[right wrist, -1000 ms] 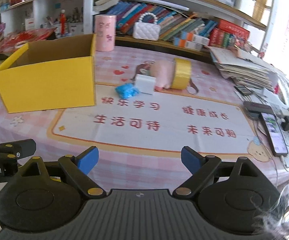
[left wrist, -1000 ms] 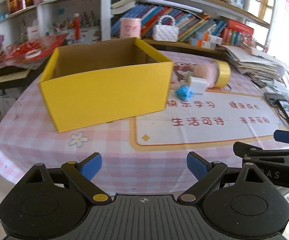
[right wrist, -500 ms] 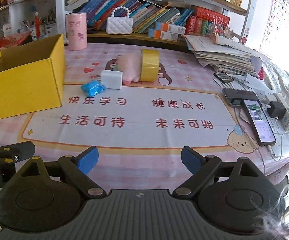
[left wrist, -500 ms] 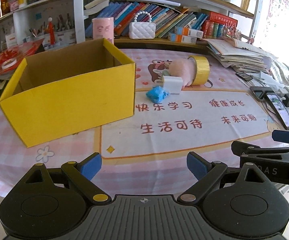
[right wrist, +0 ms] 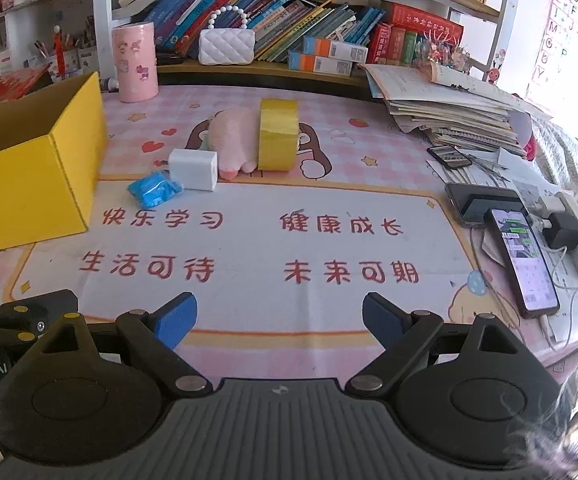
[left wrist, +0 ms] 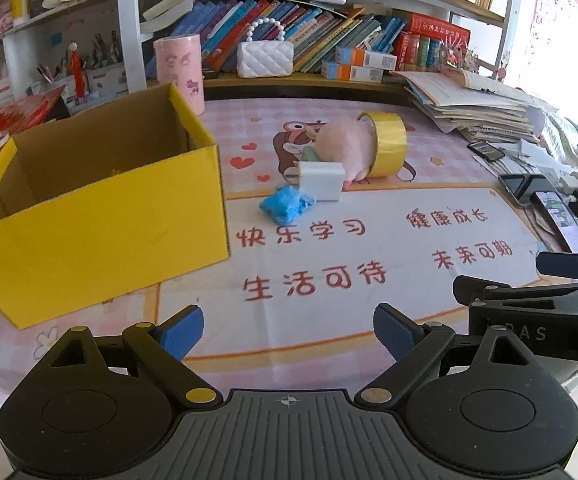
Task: Organize objects
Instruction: 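Withdraw both tools from the box back toward the remaining objects, then lower the left tool onto the blue plastic bag and close it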
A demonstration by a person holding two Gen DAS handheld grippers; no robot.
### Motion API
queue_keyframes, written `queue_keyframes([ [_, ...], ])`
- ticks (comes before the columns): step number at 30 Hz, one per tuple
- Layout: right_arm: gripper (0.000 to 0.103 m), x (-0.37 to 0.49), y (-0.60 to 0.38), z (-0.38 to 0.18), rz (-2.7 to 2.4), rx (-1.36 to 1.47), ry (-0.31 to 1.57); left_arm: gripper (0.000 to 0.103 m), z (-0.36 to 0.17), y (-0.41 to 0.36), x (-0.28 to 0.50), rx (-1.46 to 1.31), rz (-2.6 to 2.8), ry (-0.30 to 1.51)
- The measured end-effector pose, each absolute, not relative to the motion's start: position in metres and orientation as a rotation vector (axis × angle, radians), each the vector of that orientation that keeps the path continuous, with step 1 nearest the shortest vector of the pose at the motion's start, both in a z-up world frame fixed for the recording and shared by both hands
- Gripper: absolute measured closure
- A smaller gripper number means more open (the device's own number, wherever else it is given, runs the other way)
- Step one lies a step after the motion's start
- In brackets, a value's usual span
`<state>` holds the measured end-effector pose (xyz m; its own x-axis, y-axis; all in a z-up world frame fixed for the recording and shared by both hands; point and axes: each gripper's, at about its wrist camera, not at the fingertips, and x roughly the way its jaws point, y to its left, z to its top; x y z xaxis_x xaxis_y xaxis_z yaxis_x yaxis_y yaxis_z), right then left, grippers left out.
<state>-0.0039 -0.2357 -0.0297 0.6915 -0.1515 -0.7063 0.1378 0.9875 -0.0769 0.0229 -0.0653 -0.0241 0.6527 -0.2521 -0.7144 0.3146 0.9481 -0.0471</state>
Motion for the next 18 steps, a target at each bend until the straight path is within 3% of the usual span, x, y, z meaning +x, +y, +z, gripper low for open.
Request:
queue_keyframes([
  [10, 0.017, 0.024, -0.264, -0.028, -0.116, -0.008, 0.783, 0.011, -0.026, -0.095, 0.043, 0.071, -0.301, 0.784],
  [18, 0.033, 0.055, -0.293, -0.024, -0.03, 0.005, 0.726, 0.032, -0.034, -0.129, 0.072, 0.07, -0.236, 0.769],
])
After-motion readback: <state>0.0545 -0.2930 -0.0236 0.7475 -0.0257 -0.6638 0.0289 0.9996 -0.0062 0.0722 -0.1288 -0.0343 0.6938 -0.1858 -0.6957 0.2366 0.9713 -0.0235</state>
